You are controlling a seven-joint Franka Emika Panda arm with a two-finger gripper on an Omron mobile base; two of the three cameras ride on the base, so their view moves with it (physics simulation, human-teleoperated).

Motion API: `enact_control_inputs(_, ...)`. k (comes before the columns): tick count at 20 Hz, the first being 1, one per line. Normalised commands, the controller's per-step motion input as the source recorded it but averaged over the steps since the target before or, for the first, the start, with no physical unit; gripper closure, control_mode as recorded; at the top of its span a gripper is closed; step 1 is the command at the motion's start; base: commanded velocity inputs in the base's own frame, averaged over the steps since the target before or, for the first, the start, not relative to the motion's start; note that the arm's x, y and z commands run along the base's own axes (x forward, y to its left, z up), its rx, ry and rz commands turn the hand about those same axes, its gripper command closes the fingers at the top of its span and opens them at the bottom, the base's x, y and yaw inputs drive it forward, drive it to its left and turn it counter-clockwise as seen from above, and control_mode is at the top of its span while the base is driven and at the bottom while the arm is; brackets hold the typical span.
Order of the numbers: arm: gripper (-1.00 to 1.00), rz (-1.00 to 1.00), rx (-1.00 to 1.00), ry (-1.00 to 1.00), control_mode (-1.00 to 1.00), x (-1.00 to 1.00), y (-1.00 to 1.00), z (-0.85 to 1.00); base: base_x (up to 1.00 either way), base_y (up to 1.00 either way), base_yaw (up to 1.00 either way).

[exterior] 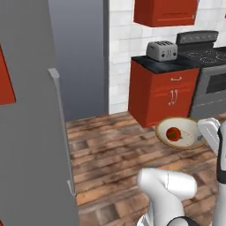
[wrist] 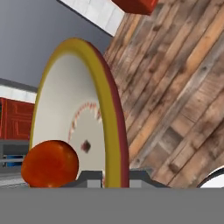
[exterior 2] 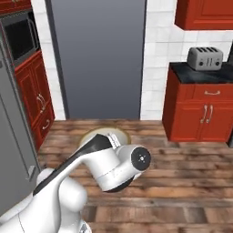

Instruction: Move the cup from next to the sink to the open cabinet. Then, move the bowl with the tomato to the fridge to clear the area for faucet cleaning.

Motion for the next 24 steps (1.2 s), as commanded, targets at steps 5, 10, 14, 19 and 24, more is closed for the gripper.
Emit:
enact_control_inputs(5,1.0,0.0,0.0,0.0,1.0,0.0,0.0,0.0,1.0,-0.23,0.5)
enact_control_inputs(10,1.0,0.0,0.0,0.0,1.0,0.0,0.0,0.0,1.0,-0.19,0.57)
enact_control_inputs(14,1.0,0.0,0.0,0.0,1.0,0.0,0.0,0.0,0.93,-0.18,0.57)
enact_control_inputs(19,1.0,0.0,0.0,0.0,1.0,0.0,0.0,0.0,0.81,-0.3,0.52)
enact_control_inputs(24,1.0,0.0,0.0,0.0,1.0,0.0,0.0,0.0,0.57,-0.06,0.67)
